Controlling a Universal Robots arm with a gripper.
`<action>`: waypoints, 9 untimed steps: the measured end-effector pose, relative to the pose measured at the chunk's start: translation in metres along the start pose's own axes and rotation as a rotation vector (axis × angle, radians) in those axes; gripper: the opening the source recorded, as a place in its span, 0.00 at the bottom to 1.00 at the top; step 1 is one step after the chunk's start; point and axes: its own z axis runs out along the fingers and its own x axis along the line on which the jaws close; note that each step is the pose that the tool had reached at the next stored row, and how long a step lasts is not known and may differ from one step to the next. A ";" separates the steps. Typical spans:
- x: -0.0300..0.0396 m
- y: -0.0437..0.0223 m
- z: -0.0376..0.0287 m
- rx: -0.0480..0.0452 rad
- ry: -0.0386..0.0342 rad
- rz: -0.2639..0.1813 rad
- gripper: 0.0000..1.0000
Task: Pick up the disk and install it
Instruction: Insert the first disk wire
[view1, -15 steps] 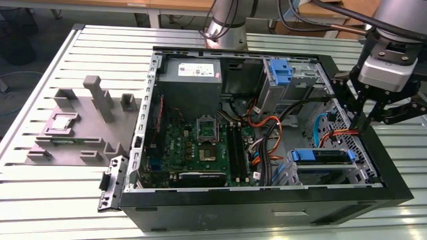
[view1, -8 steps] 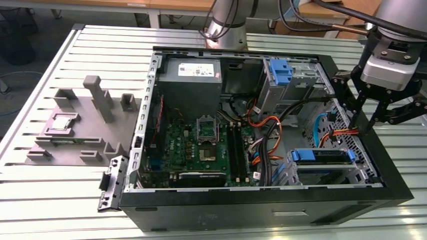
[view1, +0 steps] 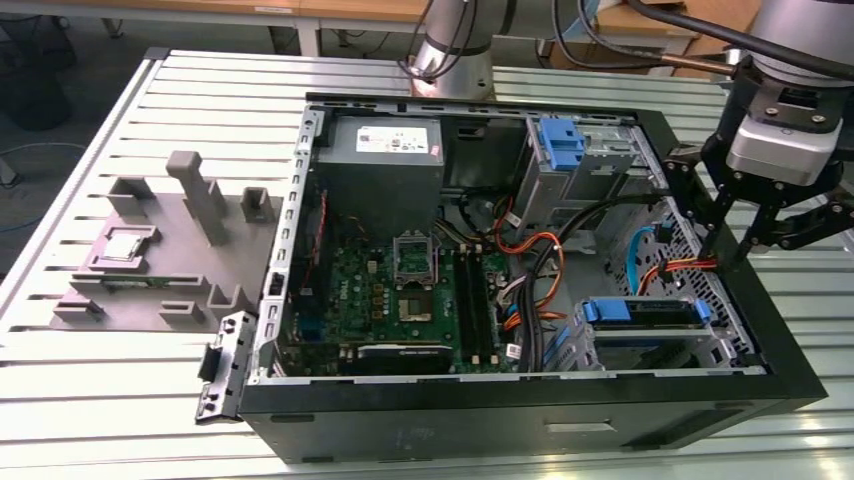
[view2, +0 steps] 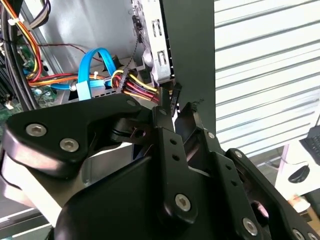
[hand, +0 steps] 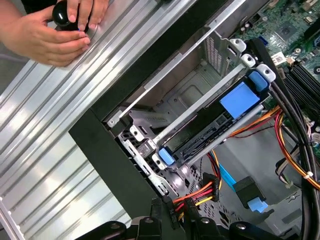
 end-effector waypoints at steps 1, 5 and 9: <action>-0.0002 0.0000 0.0006 0.0031 0.0015 -0.007 0.31; -0.0006 0.0001 0.0023 0.0104 0.0049 -0.025 0.31; -0.0007 0.0001 0.0026 0.0110 0.0051 -0.026 0.23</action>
